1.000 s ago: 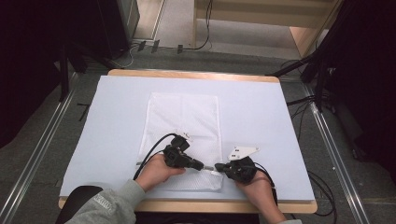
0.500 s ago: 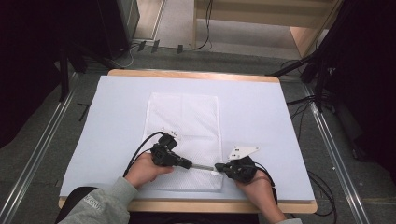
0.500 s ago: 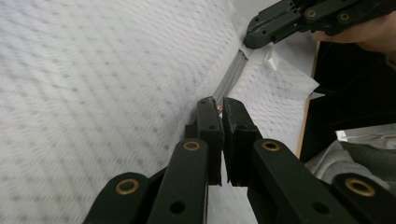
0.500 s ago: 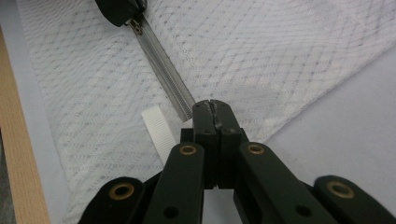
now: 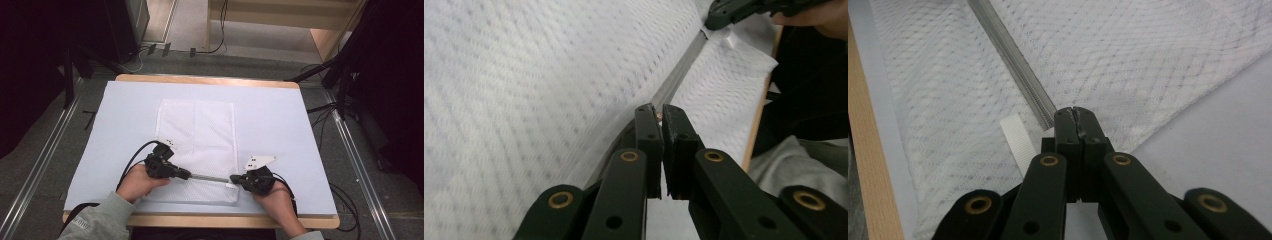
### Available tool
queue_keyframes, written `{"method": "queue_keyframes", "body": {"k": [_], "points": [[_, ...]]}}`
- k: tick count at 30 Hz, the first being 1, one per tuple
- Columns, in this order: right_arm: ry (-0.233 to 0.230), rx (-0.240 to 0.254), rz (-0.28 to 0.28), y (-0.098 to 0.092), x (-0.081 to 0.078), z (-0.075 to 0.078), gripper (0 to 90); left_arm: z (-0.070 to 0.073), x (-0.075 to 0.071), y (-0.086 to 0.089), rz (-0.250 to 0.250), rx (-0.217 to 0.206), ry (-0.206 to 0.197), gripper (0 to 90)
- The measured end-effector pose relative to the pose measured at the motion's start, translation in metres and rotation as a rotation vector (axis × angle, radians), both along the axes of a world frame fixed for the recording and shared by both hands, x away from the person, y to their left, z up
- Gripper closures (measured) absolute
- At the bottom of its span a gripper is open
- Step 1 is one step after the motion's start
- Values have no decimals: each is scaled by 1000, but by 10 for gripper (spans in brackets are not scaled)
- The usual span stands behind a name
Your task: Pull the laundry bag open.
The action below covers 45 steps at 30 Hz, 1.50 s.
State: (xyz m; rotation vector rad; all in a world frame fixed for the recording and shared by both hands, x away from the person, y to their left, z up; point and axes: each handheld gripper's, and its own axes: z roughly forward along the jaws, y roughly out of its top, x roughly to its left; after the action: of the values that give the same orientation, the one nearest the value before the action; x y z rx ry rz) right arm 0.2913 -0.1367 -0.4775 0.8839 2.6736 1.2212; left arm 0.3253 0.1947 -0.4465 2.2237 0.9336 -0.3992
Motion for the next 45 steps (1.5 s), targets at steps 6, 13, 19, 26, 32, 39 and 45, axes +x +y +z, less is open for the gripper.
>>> {"method": "queue_keyframes", "body": {"k": [6,13,19,26,32,39,45], "points": [[4,0,15,0,2,0,900,2,-1,29,45,5,3,883],[12,1,41,-2,6,0,900,3,-3,45,69,17,0,883],[21,-1,54,-2,7,1,900,5,-4,59,113,10,11,883],[22,-7,73,-2,9,1,900,6,-10,76,148,33,-1,882],[25,0,89,-2,11,1,900,2,-16,107,198,45,16,882],[41,6,104,-1,14,1,900,4,-23,117,252,51,-16,882],[63,10,106,-2,17,1,900,4,-23,123,264,43,-30,878]]}}
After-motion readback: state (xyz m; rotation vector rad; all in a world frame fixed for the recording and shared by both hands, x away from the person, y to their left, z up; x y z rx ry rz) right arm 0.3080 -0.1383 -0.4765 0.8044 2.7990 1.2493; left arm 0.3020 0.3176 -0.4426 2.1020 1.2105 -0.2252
